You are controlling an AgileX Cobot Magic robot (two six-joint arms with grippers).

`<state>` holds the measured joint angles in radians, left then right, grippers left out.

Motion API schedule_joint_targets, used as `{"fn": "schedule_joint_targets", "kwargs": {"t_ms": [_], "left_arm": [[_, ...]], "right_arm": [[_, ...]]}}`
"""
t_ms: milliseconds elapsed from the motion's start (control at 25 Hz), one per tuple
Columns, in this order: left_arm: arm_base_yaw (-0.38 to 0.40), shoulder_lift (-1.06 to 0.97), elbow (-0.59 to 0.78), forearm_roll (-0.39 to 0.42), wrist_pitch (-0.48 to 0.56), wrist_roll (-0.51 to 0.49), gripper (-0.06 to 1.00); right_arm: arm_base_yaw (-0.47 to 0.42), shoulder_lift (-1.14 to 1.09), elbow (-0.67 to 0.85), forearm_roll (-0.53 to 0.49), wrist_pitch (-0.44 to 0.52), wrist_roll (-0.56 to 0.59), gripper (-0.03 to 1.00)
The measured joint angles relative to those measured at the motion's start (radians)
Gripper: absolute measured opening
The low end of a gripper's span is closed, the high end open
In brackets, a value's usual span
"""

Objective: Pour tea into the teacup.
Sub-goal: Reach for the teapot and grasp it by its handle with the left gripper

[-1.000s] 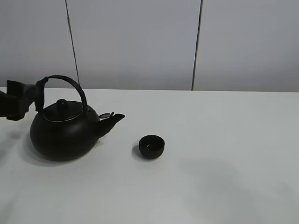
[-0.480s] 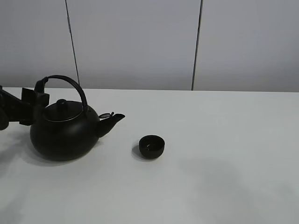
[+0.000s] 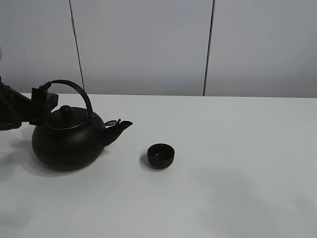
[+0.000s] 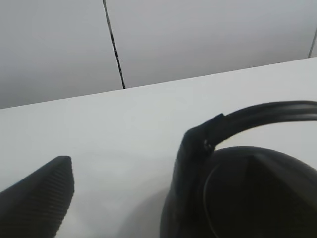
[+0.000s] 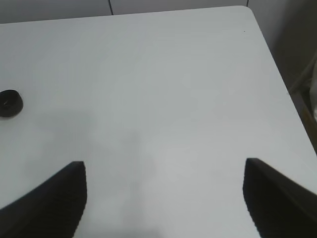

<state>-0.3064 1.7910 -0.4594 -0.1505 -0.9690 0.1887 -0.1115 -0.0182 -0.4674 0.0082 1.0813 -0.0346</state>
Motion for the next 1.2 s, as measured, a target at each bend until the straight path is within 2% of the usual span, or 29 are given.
{"fn": "schedule_joint_targets", "kwargs": {"t_ms": [400, 1200], "left_arm": [[0.064, 0.000, -0.014, 0.058, 0.024, 0.000, 0.67], [0.087, 0.000, -0.043, 0.101, 0.076, 0.000, 0.67]], "right_arm": [[0.000, 0.000, 0.000, 0.000, 0.000, 0.000, 0.59], [0.000, 0.000, 0.000, 0.000, 0.000, 0.000, 0.59]]}}
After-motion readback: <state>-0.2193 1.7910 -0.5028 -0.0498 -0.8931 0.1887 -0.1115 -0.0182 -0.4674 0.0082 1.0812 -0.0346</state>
